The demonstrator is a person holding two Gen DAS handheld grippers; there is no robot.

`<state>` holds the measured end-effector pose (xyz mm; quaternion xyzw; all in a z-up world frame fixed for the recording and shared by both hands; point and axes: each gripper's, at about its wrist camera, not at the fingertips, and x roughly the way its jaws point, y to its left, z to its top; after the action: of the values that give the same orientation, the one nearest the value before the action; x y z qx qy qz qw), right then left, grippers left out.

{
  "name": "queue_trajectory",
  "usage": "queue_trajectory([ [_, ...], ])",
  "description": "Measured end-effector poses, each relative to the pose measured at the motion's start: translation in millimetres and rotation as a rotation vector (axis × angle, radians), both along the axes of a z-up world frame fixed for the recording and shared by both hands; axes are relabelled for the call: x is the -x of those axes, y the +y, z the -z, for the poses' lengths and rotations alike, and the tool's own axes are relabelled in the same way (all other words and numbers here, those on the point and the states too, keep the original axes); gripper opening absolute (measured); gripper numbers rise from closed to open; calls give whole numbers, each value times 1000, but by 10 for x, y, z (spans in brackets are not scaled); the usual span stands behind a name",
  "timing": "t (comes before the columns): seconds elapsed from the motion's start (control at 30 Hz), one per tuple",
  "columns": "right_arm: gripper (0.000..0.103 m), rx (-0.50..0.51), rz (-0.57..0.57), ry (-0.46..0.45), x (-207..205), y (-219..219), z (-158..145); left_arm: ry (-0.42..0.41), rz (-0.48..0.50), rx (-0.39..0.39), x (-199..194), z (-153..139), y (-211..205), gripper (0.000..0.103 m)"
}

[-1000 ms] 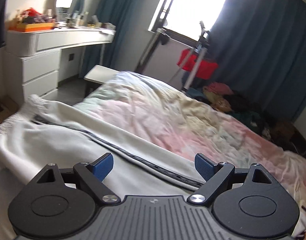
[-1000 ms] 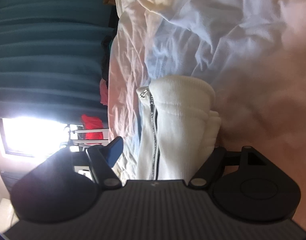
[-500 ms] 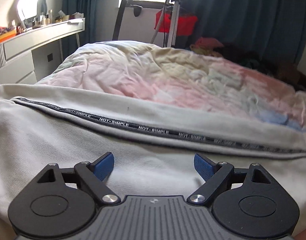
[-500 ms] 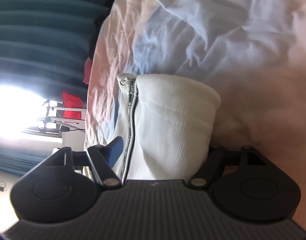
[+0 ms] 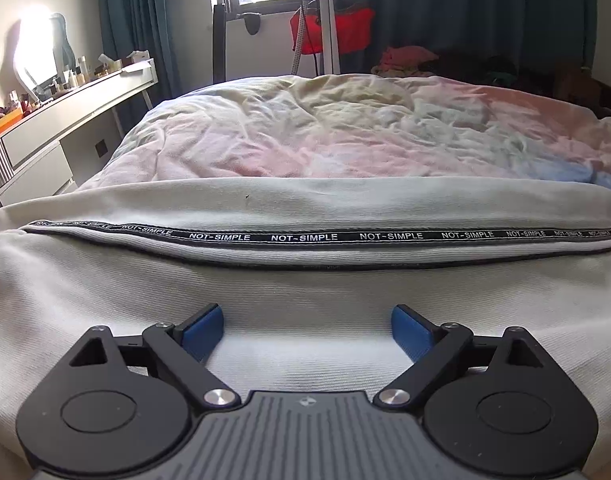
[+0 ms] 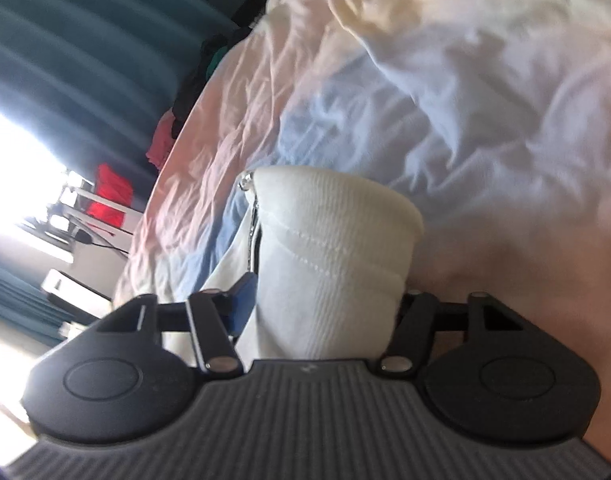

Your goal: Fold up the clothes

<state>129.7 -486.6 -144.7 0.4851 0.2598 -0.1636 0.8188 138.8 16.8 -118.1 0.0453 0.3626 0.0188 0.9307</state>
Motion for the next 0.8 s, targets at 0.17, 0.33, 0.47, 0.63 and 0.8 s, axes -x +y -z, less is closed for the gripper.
queue_trajectory([
  [0.17,45,74,59,-49,13,151,-223,-1,5,11,9,-28,23,93],
  [0.33,25,200,18,-109,-20,382,-480,-8,-12,76,27,-111,100,93],
  [0.47,22,408,-49,-118,-49,729,-707,-20,-35,147,47,-212,191,92],
  [0.63,21,695,-186,-208,-43,1441,-1097,-73,-65,165,86,-412,294,91],
  [0.8,20,857,-261,-310,-6,2270,-1339,-180,-62,187,201,-748,449,89],
])
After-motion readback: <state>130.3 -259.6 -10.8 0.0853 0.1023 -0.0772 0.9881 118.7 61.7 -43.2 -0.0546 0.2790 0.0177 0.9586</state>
